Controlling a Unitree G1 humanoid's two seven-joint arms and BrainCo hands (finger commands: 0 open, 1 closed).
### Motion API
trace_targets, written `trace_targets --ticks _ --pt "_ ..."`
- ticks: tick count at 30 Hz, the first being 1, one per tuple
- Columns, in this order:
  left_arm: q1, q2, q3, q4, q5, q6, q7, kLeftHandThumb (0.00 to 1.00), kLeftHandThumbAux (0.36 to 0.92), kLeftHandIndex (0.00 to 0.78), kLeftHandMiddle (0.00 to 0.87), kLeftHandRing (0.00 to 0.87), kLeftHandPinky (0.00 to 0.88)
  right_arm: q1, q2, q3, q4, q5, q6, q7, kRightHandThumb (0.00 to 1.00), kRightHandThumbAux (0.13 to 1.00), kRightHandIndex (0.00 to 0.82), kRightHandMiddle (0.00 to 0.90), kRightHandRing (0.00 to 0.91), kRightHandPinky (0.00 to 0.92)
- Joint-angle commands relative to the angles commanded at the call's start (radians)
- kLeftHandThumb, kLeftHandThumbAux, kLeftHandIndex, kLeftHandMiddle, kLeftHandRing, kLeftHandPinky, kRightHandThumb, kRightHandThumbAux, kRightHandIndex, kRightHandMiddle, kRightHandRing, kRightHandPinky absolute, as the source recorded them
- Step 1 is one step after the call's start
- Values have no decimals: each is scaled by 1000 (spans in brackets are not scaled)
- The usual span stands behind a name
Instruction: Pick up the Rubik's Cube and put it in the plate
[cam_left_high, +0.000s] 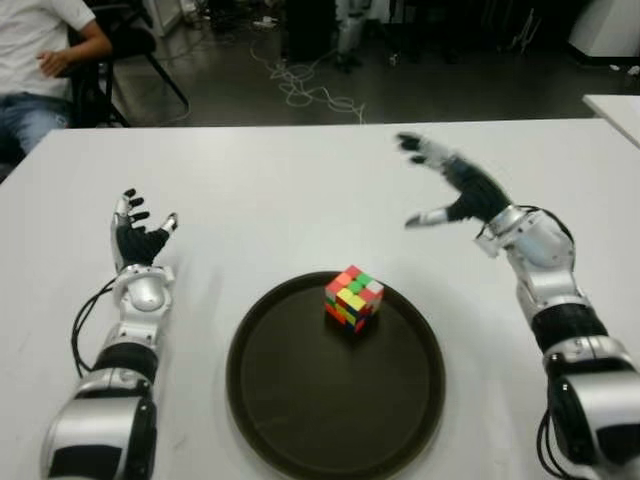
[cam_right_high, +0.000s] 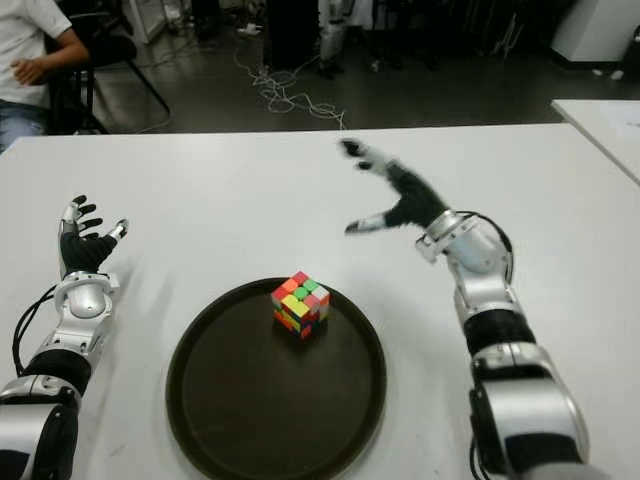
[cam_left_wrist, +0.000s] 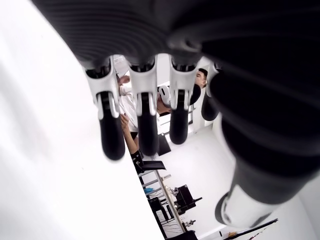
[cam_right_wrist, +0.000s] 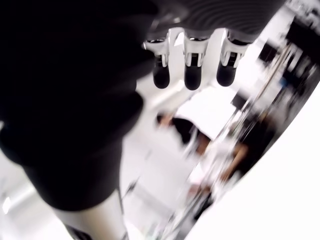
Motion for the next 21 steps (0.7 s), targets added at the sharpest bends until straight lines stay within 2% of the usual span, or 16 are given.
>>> trace_targets --ticks 3,8,10,13,21 --pt "-1 1 -1 2 1 3 3 85 762 135 201 226 276 13 -7 -21 14 1 -19 -48 0 945 62 77 47 60" --pt "1 1 3 1 -2 5 -1 75 762 127 206 233 281 46 1 -48 21 -11 -33 -162 0 940 53 61 33 52" --pt "0 2 2 2 -1 5 1 75 763 122 199 224 270 50 2 -58 37 -25 -29 -228 0 935 50 54 26 49" --pt "0 4 1 5 2 4 4 97 778 129 211 252 326 50 0 -76 76 -37 -17 -317 0 925 48 47 14 36" --pt "1 7 7 8 -2 0 0 106 776 132 209 253 335 53 30 -83 114 -57 -12 -451 0 924 40 34 3 19"
